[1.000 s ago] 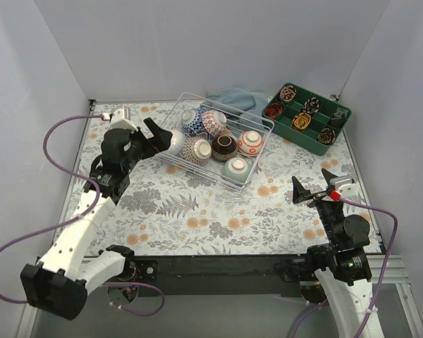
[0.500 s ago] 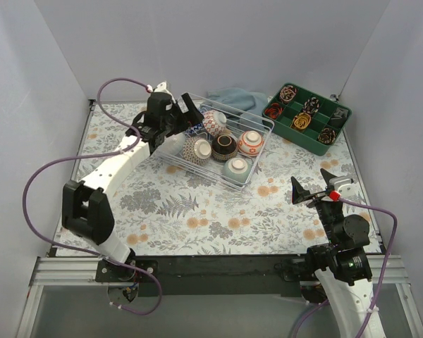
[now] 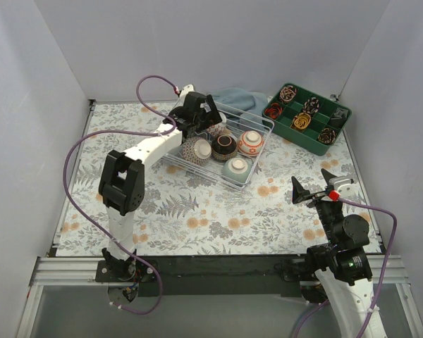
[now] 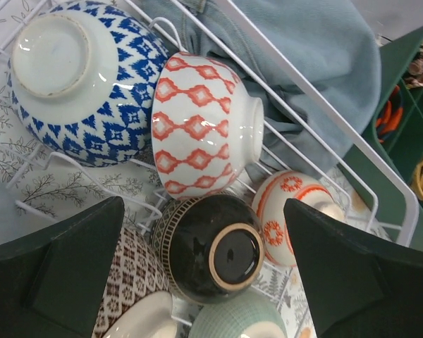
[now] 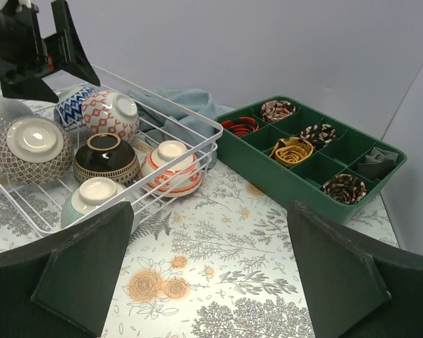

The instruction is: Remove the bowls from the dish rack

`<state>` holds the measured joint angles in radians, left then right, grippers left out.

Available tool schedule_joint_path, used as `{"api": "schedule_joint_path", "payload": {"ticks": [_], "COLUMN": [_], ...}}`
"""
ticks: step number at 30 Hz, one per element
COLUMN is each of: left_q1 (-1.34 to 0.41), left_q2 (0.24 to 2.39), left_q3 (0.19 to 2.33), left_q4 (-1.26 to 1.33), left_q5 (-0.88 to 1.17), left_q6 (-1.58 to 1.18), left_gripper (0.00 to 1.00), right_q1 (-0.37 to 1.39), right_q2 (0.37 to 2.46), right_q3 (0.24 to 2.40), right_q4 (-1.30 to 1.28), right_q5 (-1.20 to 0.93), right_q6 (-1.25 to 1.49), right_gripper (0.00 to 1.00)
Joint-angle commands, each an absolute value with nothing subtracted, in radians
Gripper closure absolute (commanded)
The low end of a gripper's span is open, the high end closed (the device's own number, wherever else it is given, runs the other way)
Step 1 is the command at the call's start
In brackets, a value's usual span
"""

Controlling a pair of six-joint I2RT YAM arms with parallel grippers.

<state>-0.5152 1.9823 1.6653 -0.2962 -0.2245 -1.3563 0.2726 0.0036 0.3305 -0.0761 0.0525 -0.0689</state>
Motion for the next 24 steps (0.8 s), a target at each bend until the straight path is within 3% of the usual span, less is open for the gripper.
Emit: {"api": "schedule_joint_path", "payload": {"ticks": [1, 24], "left_q1": [-0.528, -0.572], "left_q2": [2.032, 2.151], "left_q3": [1.742, 1.833], "left_q4": [-0.31, -0.255], "left_q5": [-0.348, -0.462], "left_q6": [-1.411, -1.405], "left_gripper": [0.02, 0.02], "right_q1": [0.281, 0.285], "right_q2": [-0.13, -0.17], "right_q3": [0.324, 0.313], "right_q4": [-0.046, -0.041], "right_q5": [0.078, 0.107], "right_q6": [-0.086, -0.092], "right_gripper": [0.01, 0.01]}}
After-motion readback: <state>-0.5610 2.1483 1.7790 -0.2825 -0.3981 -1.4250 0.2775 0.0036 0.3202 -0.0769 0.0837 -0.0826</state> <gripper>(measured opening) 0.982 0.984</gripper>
